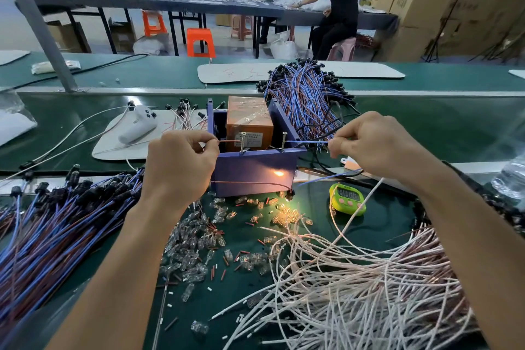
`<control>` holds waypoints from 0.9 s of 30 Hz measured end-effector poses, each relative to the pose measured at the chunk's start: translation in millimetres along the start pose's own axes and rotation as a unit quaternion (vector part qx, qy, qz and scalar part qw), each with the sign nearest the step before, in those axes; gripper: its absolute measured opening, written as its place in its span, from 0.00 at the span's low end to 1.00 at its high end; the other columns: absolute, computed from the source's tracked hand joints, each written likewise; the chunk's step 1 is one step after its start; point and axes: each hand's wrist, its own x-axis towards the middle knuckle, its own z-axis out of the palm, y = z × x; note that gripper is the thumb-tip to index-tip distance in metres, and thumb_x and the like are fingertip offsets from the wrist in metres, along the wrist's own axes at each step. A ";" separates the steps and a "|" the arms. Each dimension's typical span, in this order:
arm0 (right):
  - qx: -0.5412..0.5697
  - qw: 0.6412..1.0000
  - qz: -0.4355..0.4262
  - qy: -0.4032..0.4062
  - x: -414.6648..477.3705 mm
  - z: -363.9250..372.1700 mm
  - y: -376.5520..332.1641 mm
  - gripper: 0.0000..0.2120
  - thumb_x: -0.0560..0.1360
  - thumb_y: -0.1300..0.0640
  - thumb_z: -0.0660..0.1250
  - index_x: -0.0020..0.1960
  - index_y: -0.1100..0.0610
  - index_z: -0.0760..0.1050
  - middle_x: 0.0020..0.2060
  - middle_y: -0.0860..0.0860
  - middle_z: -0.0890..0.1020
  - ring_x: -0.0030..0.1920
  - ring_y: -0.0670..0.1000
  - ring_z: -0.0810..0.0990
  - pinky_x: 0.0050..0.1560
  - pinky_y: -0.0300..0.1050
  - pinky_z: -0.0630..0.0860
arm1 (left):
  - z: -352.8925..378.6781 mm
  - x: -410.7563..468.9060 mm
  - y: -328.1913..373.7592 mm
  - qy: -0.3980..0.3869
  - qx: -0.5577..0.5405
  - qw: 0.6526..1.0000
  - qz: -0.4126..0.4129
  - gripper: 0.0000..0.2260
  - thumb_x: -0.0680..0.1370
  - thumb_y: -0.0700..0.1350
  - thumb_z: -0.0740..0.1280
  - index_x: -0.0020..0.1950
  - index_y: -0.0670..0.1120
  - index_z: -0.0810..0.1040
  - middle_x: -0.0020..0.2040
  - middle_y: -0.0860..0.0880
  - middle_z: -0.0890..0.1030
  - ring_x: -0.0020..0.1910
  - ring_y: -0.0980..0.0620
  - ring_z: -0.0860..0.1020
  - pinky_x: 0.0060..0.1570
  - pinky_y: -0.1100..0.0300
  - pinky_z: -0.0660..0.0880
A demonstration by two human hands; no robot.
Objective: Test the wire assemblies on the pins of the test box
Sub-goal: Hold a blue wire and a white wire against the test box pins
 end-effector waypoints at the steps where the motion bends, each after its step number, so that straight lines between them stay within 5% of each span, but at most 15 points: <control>1: -0.004 1.000 0.000 -0.005 -1.0 -1.4 -0.8 0.12 0.76 0.48 0.73 0.34 0.46 0.85 0.35 0.49 0.86 0.44 0.55 0.83 0.51 0.49 0.79 | -0.1 -0.3 0.4 0.001 -0.003 1.000 -0.005 0.19 0.77 0.44 0.73 0.33 0.65 0.76 0.29 0.63 0.80 0.31 0.55 0.80 0.26 0.68 0.73; 5: 0.004 1.000 -0.013 -0.022 -9.0 -12.9 -2.8 0.12 0.75 0.49 0.73 0.34 0.46 0.85 0.29 0.49 0.83 0.34 0.51 0.81 0.36 0.39 0.76 | -5.2 0.8 3.4 -0.003 -0.020 1.000 -0.013 0.16 0.75 0.45 0.73 0.32 0.63 0.79 0.29 0.61 0.82 0.30 0.60 0.80 0.26 0.72 0.72; 8: 0.024 0.999 -0.019 -0.033 -19.3 -28.9 -4.3 0.11 0.74 0.50 0.73 0.34 0.46 0.85 0.20 0.46 0.72 0.22 0.46 0.66 0.23 0.33 0.64 | -14.0 4.0 8.1 -0.007 -0.121 0.992 -0.039 0.09 0.72 0.45 0.73 0.33 0.57 0.85 0.28 0.59 0.82 0.26 0.60 0.76 0.25 0.71 0.69; 13: 0.001 0.998 -0.056 -0.031 -32.4 -48.0 -10.2 0.10 0.74 0.50 0.72 0.34 0.45 0.85 0.21 0.47 0.72 0.22 0.45 0.65 0.26 0.38 0.66 | -28.1 6.9 25.1 -0.072 -0.341 0.923 -0.162 0.09 0.75 0.43 0.70 0.36 0.48 0.86 0.23 0.52 0.70 0.22 0.55 0.65 0.21 0.65 0.62; 17: 0.131 0.987 -0.097 0.002 -40.7 -45.8 -23.7 0.13 0.77 0.54 0.70 0.34 0.53 0.83 0.22 0.48 0.73 0.23 0.45 0.65 0.26 0.40 0.64 | -30.2 0.4 61.4 -0.152 -0.503 0.834 -0.169 0.13 0.81 0.42 0.63 0.39 0.48 0.81 0.31 0.50 0.79 0.30 0.52 0.79 0.29 0.62 0.75; 20: 0.263 0.956 -0.133 -0.007 -45.8 -33.3 -42.5 0.15 0.80 0.59 0.66 0.36 0.60 0.81 0.28 0.55 0.82 0.28 0.55 0.74 0.30 0.45 0.70 | -27.3 -8.7 83.1 -0.151 -0.489 0.847 -0.143 0.09 0.73 0.50 0.69 0.36 0.52 0.87 0.42 0.53 0.87 0.44 0.58 0.85 0.44 0.65 0.80; 23: 0.297 0.942 -0.155 -0.018 -46.3 -10.1 -65.0 0.15 0.82 0.59 0.64 0.39 0.61 0.82 0.38 0.60 0.85 0.41 0.64 0.83 0.43 0.59 0.82 | -26.3 -14.1 87.0 -0.116 -0.481 0.857 -0.144 0.05 0.68 0.51 0.73 0.37 0.52 0.89 0.35 0.55 0.84 0.33 0.59 0.79 0.34 0.67 0.76; 27: 0.301 0.940 -0.157 -0.007 -40.9 24.6 -91.5 0.15 0.81 0.55 0.64 0.40 0.60 0.82 0.37 0.60 0.84 0.43 0.65 0.82 0.47 0.66 0.79 | -29.8 -13.0 79.2 -0.108 -0.510 0.839 -0.153 0.05 0.68 0.47 0.76 0.39 0.46 0.87 0.31 0.50 0.80 0.29 0.54 0.74 0.31 0.65 0.74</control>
